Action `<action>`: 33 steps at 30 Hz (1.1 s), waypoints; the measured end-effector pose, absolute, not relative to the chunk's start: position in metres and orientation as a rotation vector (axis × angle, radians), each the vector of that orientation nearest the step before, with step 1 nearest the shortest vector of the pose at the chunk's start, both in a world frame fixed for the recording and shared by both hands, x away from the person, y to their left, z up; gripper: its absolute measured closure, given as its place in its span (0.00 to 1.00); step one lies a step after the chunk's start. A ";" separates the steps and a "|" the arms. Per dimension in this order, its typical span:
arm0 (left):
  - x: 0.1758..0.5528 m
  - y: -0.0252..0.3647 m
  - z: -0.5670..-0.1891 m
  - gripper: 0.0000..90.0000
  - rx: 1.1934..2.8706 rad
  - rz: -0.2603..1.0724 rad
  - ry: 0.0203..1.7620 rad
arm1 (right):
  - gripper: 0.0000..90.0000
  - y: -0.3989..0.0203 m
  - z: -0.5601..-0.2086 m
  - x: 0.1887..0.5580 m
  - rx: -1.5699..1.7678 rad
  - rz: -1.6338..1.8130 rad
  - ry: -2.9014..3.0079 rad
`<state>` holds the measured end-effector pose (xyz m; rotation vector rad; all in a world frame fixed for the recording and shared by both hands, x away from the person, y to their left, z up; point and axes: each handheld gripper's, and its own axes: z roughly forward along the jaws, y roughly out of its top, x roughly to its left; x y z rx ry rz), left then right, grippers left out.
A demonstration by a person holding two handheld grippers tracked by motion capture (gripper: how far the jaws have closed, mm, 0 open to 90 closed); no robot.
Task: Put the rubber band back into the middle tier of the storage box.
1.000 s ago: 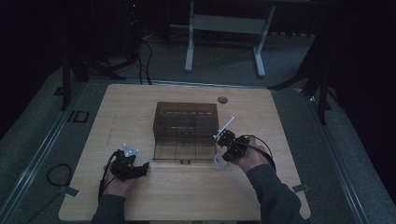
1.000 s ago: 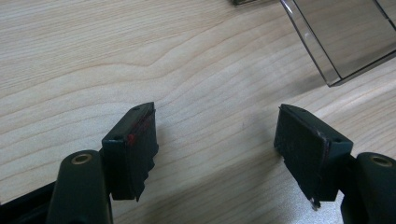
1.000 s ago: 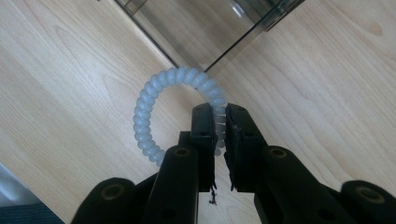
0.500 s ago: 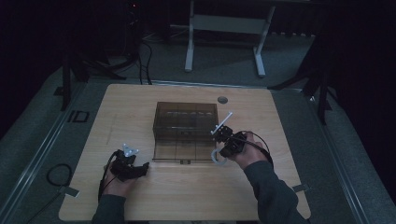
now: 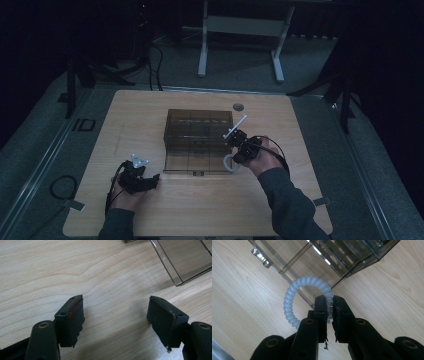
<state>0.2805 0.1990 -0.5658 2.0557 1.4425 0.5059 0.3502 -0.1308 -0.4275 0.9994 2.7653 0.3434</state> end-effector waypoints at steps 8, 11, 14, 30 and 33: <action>0.280 0.199 -0.566 0.33 2.055 0.507 1.441 | 0.92 -0.128 -0.423 0.355 1.006 0.359 2.750; 0.280 0.199 -0.566 0.33 2.053 0.507 1.442 | 0.92 -0.126 -0.422 0.356 1.008 0.364 2.745; 0.280 0.199 -0.566 0.33 2.053 0.507 1.442 | 0.91 -0.126 -0.423 0.358 1.014 0.360 2.745; 0.280 0.199 -0.566 0.33 2.054 0.507 1.442 | 0.92 -0.121 -0.424 0.366 1.037 0.370 2.737; 0.280 0.199 -0.566 0.33 2.054 0.506 1.442 | 0.92 -0.119 -0.424 0.366 1.038 0.374 2.738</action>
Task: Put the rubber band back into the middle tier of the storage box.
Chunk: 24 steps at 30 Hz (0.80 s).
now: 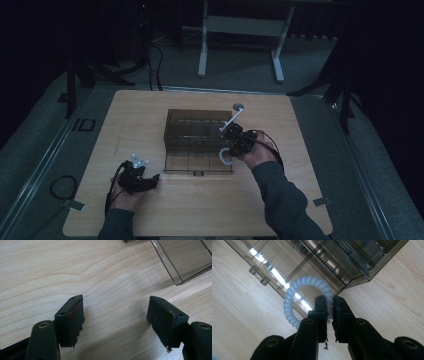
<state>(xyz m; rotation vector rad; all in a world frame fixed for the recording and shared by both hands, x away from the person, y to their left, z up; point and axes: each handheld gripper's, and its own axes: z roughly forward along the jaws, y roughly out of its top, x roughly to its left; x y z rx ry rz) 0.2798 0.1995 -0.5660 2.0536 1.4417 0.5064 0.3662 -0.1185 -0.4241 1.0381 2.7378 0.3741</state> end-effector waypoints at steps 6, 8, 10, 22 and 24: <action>0.280 0.199 -0.566 0.33 2.054 0.506 1.442 | 0.92 -0.114 -0.425 0.368 1.027 0.386 2.741; 0.280 0.199 -0.566 0.33 2.054 0.506 1.442 | 0.92 -0.112 -0.425 0.368 1.034 0.389 2.739; 0.280 0.199 -0.566 0.33 2.054 0.507 1.442 | 0.92 -0.111 -0.426 0.369 1.032 0.389 2.741; 0.280 0.199 -0.566 0.33 2.054 0.507 1.443 | 0.92 -0.104 -0.428 0.373 1.042 0.379 2.741; 0.280 0.199 -0.566 0.33 2.054 0.507 1.443 | 0.92 -0.103 -0.429 0.374 1.038 0.383 2.742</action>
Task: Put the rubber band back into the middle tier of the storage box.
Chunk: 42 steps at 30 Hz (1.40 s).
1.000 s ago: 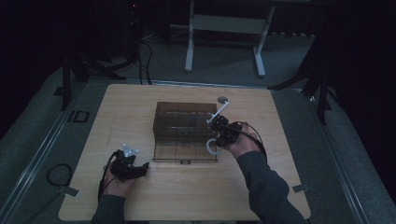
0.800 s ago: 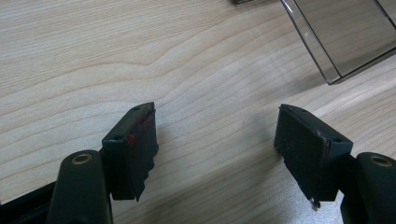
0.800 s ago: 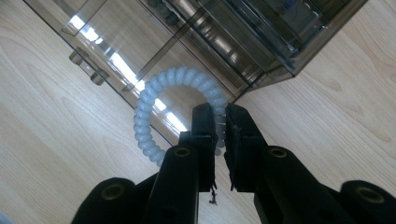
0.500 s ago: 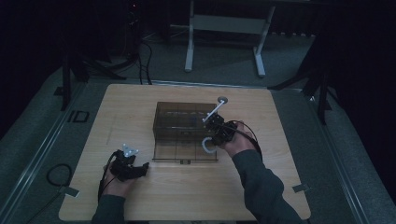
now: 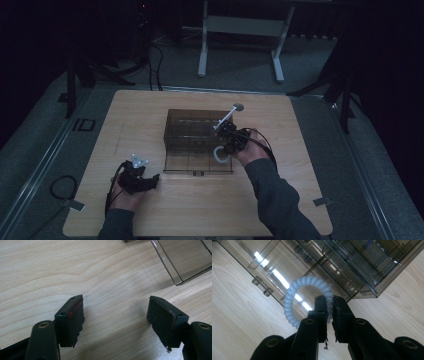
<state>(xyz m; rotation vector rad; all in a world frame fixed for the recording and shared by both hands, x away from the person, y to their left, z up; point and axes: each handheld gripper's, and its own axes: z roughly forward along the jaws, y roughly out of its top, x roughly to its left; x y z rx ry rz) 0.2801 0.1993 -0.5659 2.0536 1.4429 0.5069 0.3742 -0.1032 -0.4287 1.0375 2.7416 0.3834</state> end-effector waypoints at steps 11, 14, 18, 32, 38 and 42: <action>0.280 0.199 -0.566 0.33 2.055 0.506 1.444 | 0.92 -0.096 -0.433 0.378 1.030 0.361 2.749; 0.280 0.199 -0.566 0.33 2.056 0.506 1.443 | 0.92 -0.095 -0.435 0.379 1.031 0.351 2.750; 0.280 0.199 -0.566 0.33 2.056 0.505 1.443 | 0.92 -0.091 -0.438 0.378 1.025 0.340 2.756; 0.280 0.199 -0.566 0.33 2.055 0.506 1.443 | 0.92 -0.083 -0.447 0.379 0.999 0.281 2.755; 0.281 0.199 -0.566 0.33 2.055 0.506 1.443 | 0.92 -0.081 -0.449 0.378 0.983 0.270 2.746; 0.281 0.199 -0.566 0.33 2.055 0.506 1.443 | 0.92 -0.080 -0.450 0.378 0.979 0.254 2.743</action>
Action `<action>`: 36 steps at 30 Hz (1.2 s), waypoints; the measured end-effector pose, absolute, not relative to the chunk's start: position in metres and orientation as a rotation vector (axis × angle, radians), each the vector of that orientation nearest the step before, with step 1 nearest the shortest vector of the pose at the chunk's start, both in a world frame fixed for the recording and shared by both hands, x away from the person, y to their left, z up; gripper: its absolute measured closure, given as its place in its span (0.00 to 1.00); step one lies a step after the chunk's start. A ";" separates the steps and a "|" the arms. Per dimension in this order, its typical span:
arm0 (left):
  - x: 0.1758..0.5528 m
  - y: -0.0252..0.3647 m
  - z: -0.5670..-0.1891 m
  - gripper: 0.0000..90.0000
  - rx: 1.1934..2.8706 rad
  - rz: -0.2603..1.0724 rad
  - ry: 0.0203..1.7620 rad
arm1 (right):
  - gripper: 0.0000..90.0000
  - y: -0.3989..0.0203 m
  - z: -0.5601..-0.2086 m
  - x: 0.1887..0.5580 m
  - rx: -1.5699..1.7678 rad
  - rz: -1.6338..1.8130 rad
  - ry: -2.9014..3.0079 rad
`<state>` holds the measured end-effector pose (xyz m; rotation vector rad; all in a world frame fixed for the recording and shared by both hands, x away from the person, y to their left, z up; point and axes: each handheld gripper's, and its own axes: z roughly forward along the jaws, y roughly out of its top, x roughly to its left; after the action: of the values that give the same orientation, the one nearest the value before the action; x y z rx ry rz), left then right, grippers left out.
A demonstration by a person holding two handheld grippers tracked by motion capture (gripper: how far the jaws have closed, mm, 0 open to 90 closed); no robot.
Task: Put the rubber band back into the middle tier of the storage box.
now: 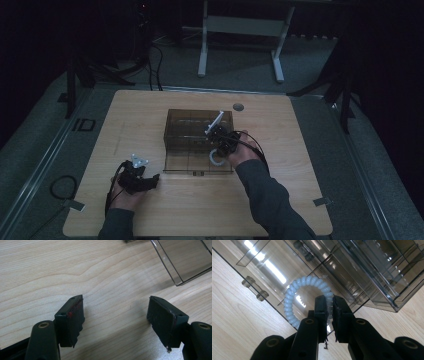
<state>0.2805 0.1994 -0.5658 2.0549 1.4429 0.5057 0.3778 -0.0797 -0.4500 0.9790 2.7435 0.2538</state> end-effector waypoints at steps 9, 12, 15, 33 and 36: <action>0.281 0.199 -0.566 0.33 2.055 0.506 1.443 | 0.92 -0.077 -0.455 0.378 0.965 0.236 2.743; 0.281 0.199 -0.566 0.33 2.055 0.505 1.443 | 0.92 -0.077 -0.458 0.378 0.967 0.235 2.745; 0.281 0.199 -0.566 0.33 2.055 0.505 1.443 | 0.92 -0.077 -0.459 0.377 0.967 0.235 2.747; 0.281 0.199 -0.566 0.33 2.055 0.505 1.443 | 0.92 -0.074 -0.469 0.378 0.959 0.197 2.734; 0.281 0.199 -0.566 0.33 2.055 0.505 1.443 | 0.92 -0.074 -0.469 0.378 0.957 0.197 2.733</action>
<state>0.2807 0.1994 -0.5658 2.0550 1.4428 0.5054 0.3777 -0.0738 -0.4688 0.9568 2.7329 0.1974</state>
